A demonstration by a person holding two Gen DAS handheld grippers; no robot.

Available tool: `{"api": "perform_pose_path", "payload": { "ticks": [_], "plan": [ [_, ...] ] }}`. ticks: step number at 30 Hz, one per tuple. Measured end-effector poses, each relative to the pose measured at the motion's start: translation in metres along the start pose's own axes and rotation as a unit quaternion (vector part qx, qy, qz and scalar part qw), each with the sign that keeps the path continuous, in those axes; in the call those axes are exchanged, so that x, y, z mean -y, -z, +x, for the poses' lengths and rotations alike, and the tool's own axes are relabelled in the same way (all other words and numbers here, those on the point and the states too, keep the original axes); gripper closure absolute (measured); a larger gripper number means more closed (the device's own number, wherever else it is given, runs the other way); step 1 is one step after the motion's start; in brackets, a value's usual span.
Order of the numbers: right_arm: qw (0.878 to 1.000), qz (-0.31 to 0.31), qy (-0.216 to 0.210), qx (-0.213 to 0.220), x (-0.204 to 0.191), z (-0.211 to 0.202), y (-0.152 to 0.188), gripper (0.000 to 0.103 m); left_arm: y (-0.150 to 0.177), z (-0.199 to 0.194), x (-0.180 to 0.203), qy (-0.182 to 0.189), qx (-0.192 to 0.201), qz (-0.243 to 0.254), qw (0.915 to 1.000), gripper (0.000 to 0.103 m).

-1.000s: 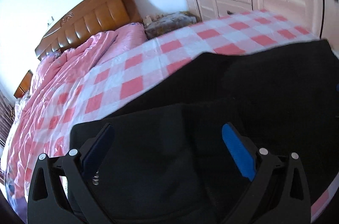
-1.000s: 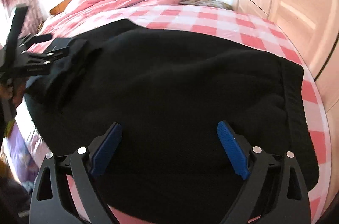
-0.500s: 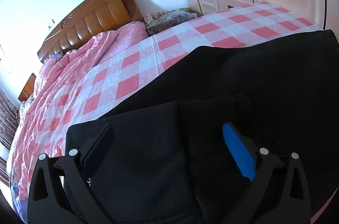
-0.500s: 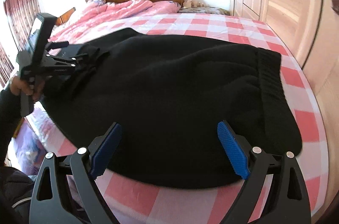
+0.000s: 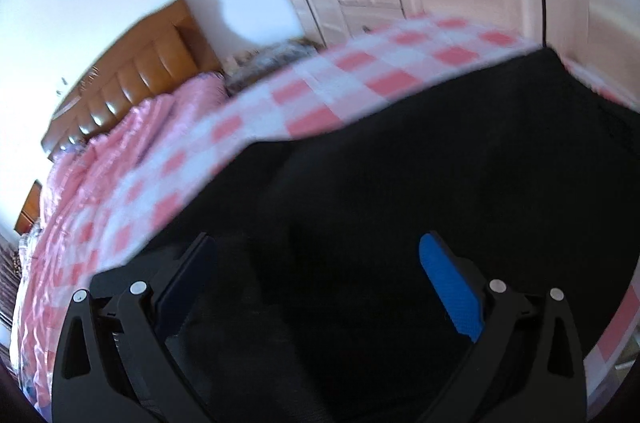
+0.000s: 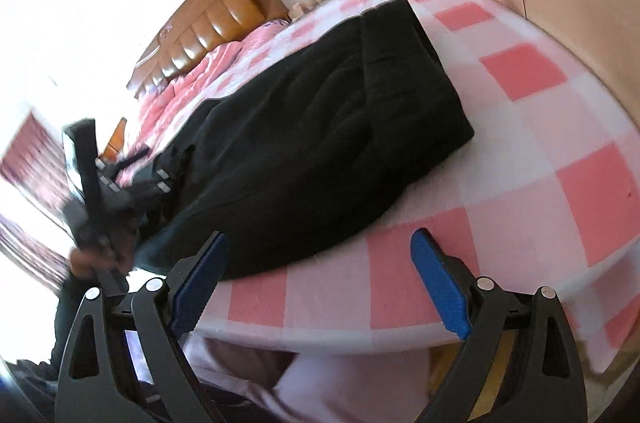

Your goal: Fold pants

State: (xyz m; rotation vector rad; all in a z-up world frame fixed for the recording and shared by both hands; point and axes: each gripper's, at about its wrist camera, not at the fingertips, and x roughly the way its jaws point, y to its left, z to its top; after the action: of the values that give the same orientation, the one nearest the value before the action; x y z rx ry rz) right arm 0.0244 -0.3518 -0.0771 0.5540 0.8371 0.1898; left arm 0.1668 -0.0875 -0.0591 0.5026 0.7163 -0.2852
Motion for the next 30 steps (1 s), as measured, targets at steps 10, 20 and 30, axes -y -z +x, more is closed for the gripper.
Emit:
{"api": "perform_pose_path", "payload": {
  "ticks": [10, 20, 30],
  "plan": [
    [0.998, 0.049, -0.009, -0.037, -0.013, 0.024, -0.020, 0.004, 0.009, 0.023, -0.009, 0.054, -0.015, -0.050, 0.9972, 0.001],
    [0.989, 0.141, 0.014, 0.038, -0.009, 0.022, -0.013, 0.013, 0.015, 0.021, -0.012, 0.073, -0.011, -0.057, 0.9956, 0.001],
    [0.990, 0.094, 0.085, 0.066, -0.035, 0.056, -0.036, 0.036, 0.015, 0.022, -0.015, 0.088, -0.013, -0.066, 0.9938, 0.002]
  ]
}}
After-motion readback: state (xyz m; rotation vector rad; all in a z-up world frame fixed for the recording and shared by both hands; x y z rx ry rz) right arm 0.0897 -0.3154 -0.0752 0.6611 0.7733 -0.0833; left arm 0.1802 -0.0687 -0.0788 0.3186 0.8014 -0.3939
